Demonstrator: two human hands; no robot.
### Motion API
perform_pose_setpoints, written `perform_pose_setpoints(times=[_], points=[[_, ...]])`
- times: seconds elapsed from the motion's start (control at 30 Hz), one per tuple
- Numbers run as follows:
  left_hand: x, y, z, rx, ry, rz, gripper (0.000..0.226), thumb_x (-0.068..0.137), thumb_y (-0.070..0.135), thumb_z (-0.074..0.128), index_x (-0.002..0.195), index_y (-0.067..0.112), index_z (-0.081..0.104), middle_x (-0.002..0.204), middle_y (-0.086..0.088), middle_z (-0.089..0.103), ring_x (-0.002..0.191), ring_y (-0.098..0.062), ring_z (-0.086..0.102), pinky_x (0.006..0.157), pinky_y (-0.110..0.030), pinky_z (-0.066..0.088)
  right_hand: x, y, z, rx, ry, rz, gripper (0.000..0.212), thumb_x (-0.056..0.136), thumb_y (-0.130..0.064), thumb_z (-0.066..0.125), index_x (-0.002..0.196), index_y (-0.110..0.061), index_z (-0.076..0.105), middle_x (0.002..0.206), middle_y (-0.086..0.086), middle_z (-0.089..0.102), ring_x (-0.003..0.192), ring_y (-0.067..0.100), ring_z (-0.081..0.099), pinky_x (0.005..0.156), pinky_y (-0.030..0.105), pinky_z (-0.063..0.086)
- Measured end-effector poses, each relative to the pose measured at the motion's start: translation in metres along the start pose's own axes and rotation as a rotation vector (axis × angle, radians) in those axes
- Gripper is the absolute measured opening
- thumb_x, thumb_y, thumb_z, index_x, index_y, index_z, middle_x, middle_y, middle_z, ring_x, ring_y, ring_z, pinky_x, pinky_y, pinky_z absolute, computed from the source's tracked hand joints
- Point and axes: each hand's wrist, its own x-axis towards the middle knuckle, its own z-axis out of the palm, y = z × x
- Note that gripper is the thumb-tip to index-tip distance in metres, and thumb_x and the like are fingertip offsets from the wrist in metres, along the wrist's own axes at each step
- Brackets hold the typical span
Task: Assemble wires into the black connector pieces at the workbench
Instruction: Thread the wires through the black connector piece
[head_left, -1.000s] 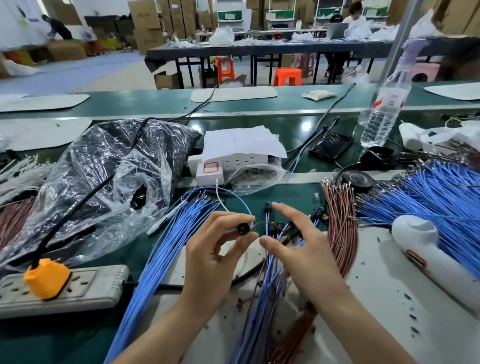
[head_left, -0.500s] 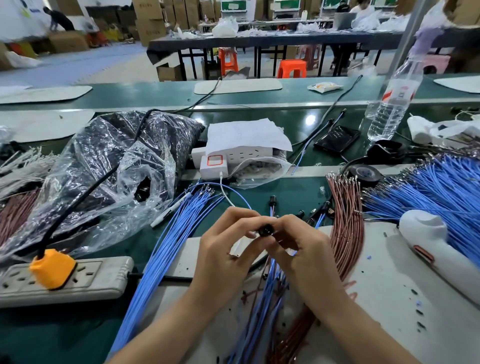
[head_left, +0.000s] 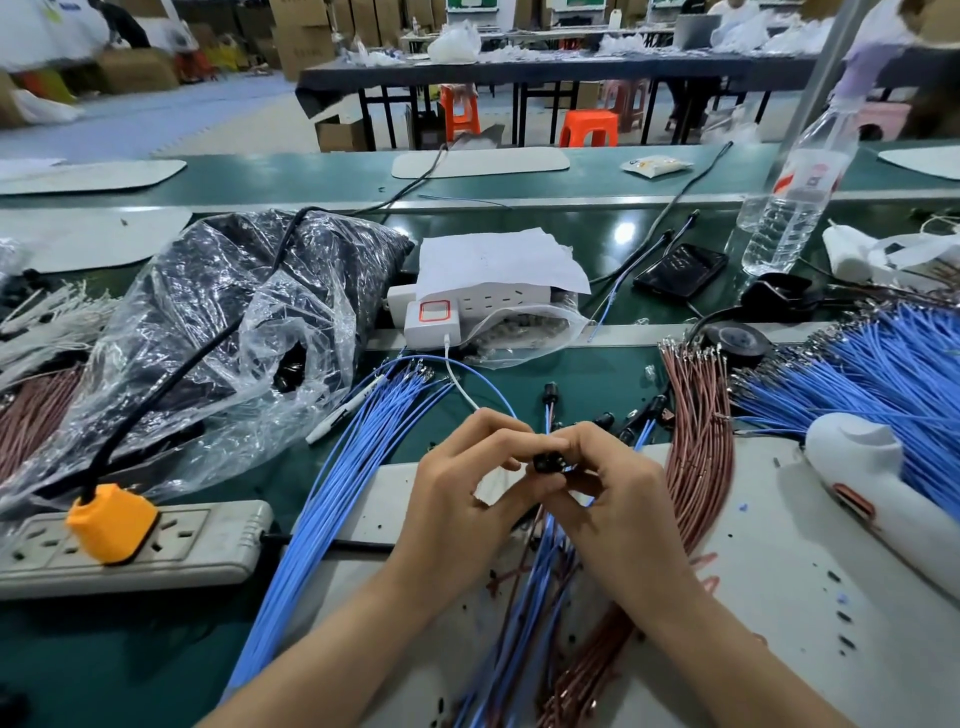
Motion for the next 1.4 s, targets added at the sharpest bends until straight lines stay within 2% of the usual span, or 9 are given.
perform_pose_setpoints(times=[0.27,0.57,0.67,0.77,0.87,1.03,1.17,1.23,1.4], points=[[-0.001,-0.004,0.001,-0.031,-0.001,-0.011,0.020,0.081,0.013,0.071,0.101,0.018,0.070,0.091,0.006,0.062,0.084,-0.006,0.058,0.076,-0.020,0.048,0.001,-0.001,0.001,0.017,0.000,0.027,0.014,0.076,0.012,0.069,0.080,0.002,0.060,0.079,0.007,0.065,0.077,0.021,0.065,0.070,0.038,0.055],[-0.004,-0.004,0.002,-0.013,-0.015,0.006,0.018,0.077,0.009,0.075,0.095,0.010,0.070,0.087,0.000,0.063,0.081,-0.010,0.058,0.074,-0.023,0.048,0.001,0.001,0.000,0.004,-0.022,0.010,0.016,0.072,0.018,0.067,0.078,0.005,0.059,0.079,-0.005,0.063,0.073,0.007,0.060,0.067,0.019,0.051],[-0.004,-0.002,0.001,-0.019,-0.014,0.016,0.018,0.077,0.009,0.075,0.095,0.009,0.070,0.087,0.000,0.063,0.081,-0.010,0.058,0.074,-0.023,0.048,0.001,0.000,0.000,-0.009,-0.032,-0.002,0.012,0.072,0.010,0.067,0.078,0.002,0.059,0.078,-0.005,0.063,0.073,0.005,0.060,0.065,0.014,0.046],[-0.005,-0.003,0.002,-0.015,-0.012,0.035,0.017,0.077,0.009,0.075,0.094,0.008,0.070,0.086,0.001,0.063,0.080,-0.008,0.057,0.074,-0.021,0.048,0.001,-0.001,-0.001,-0.039,-0.062,0.007,0.009,0.072,-0.001,0.063,0.081,-0.002,0.062,0.077,-0.001,0.064,0.071,0.010,0.059,0.062,0.021,0.047],[-0.007,-0.006,0.003,0.010,-0.013,0.049,0.016,0.079,0.008,0.074,0.093,0.006,0.070,0.087,0.000,0.062,0.081,-0.006,0.056,0.075,-0.019,0.046,0.000,-0.001,0.000,-0.102,-0.087,0.007,0.014,0.073,0.006,0.067,0.079,-0.004,0.060,0.073,0.004,0.060,0.066,0.017,0.055,0.058,0.027,0.043],[-0.008,-0.008,0.002,0.027,-0.025,0.087,0.014,0.082,0.014,0.073,0.095,0.008,0.069,0.088,-0.001,0.062,0.081,-0.005,0.057,0.072,-0.023,0.049,0.000,0.003,0.001,-0.137,-0.087,0.063,0.021,0.073,0.012,0.065,0.071,-0.006,0.055,0.065,0.002,0.054,0.059,0.014,0.047,0.053,0.023,0.036],[-0.002,-0.007,0.003,-0.110,0.070,-0.051,0.019,0.081,0.009,0.070,0.095,0.020,0.064,0.088,0.009,0.060,0.080,-0.008,0.063,0.071,-0.018,0.051,0.005,0.000,0.001,-0.069,-0.045,0.176,0.015,0.079,0.006,0.069,0.080,-0.007,0.061,0.074,0.002,0.063,0.066,0.010,0.059,0.063,0.017,0.048],[0.000,-0.009,0.001,-0.137,0.103,-0.093,0.018,0.082,0.013,0.069,0.095,0.023,0.062,0.089,0.007,0.060,0.082,-0.011,0.067,0.075,-0.017,0.051,0.011,0.002,-0.003,-0.069,-0.016,0.245,0.026,0.078,0.011,0.065,0.088,-0.012,0.063,0.083,0.000,0.065,0.076,0.008,0.064,0.072,0.017,0.053],[0.004,-0.015,-0.003,-0.128,0.127,-0.125,0.014,0.084,0.022,0.068,0.095,0.028,0.061,0.091,0.006,0.061,0.083,-0.005,0.066,0.076,-0.012,0.049,0.056,0.000,-0.006,-0.289,0.097,0.163,0.027,0.081,0.009,0.059,0.097,-0.009,0.070,0.090,-0.002,0.068,0.078,0.004,0.062,0.075,0.001,0.042]])
